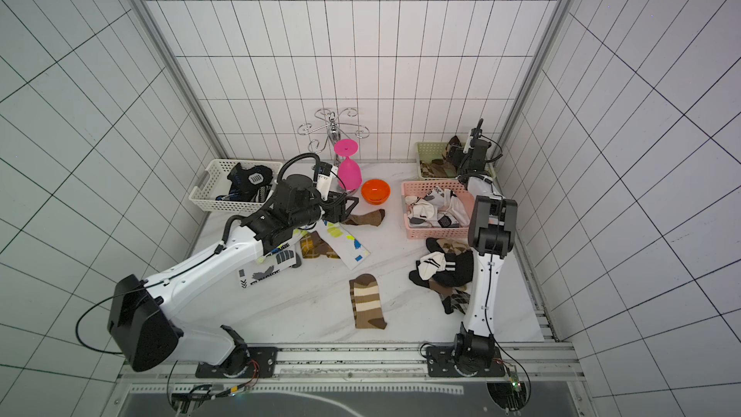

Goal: Sort the socks into the basket by color
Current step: Place the sock in the bin, then pick up the sock at the center of the board.

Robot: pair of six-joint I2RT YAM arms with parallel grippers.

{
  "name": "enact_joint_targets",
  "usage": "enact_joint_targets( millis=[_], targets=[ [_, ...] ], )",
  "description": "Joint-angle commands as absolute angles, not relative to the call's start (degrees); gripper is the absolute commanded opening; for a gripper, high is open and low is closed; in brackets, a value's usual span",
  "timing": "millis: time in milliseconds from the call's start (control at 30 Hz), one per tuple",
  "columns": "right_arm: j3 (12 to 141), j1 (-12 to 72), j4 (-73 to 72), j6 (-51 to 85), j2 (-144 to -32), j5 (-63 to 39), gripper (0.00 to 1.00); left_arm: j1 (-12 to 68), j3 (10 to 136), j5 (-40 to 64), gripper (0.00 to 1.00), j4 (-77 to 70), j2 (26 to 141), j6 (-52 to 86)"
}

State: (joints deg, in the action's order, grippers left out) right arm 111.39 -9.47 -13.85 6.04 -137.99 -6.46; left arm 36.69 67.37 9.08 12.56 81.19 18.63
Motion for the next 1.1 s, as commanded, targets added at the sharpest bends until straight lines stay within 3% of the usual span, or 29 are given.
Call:
enact_joint_targets(
  millis=[0, 67, 400, 1067],
  targets=[
    [114.5, -9.1, -13.3, 6.6, -133.3, -8.0, 0.94, 36.6, 66.4, 9.8, 0.69, 11.2, 80.8, 18.7],
    [113.3, -8.6, -12.9, 6.8, -131.9, -8.6, 0.99, 36.6, 65.4, 9.8, 0.69, 11.2, 80.3, 18.9],
    [104.4, -5.9, -10.8, 9.7, -123.0, -10.6, 0.99, 38.0, 62.2, 8.4, 0.69, 13.2, 80.1, 17.9],
    [84.4, 3.8, 2.4, 23.3, -98.5, -16.3, 0.99, 51.2, 57.6, 3.2, 0.69, 20.4, 86.2, 17.1]
  ],
)
